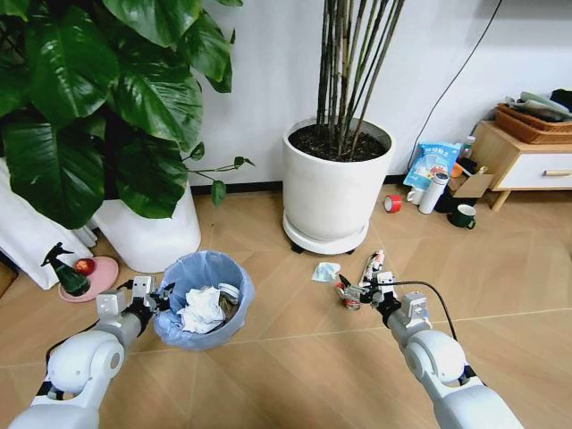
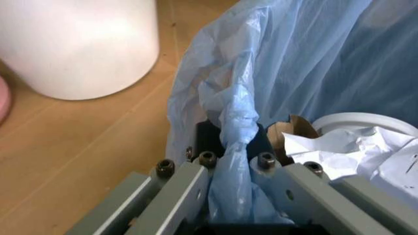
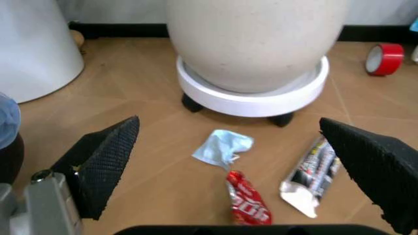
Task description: Pick up the trash bin and place the garbage on the floor into it.
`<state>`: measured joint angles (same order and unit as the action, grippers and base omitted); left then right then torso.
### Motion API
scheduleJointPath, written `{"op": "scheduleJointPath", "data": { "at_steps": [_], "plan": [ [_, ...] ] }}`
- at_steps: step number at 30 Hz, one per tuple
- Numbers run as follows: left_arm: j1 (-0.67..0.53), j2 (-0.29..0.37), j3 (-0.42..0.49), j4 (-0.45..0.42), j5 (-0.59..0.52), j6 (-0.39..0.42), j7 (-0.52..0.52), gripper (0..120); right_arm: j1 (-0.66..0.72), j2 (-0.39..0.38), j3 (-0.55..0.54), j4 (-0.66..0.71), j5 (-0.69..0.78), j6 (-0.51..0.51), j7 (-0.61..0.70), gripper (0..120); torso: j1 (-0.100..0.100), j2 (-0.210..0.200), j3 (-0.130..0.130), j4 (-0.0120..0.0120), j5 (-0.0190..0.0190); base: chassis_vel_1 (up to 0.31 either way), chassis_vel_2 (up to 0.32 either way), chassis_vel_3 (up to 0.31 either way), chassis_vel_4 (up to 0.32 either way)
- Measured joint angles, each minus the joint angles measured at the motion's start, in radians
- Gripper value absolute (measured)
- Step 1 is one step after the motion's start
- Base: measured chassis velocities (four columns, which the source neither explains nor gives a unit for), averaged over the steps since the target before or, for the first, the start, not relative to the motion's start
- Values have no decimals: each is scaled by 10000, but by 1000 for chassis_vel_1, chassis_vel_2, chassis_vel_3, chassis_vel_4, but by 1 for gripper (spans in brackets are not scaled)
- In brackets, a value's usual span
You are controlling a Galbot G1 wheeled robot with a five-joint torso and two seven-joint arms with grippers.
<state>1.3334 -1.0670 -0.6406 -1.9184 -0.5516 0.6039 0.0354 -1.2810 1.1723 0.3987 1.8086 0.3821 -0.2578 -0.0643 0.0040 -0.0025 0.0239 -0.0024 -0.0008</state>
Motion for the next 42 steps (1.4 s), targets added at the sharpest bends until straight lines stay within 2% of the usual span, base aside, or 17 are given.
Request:
{"op": "scheduleJointPath", "data": {
  "at_steps": [30, 42],
  "plan": [
    [-23, -128, 39, 46, 59, -102, 41, 0, -127, 43, -19, -124, -163, 218, -48, 100, 0, 0, 0, 0, 2, -119, -121, 114, 123],
    [-35, -157, 68, 20, 80, -109, 43, 0, -155, 107, 32, -256, -362, 399, -105, 100, 0, 0, -1, 3, -2, -1, 31, 9, -24]
  ]
}}
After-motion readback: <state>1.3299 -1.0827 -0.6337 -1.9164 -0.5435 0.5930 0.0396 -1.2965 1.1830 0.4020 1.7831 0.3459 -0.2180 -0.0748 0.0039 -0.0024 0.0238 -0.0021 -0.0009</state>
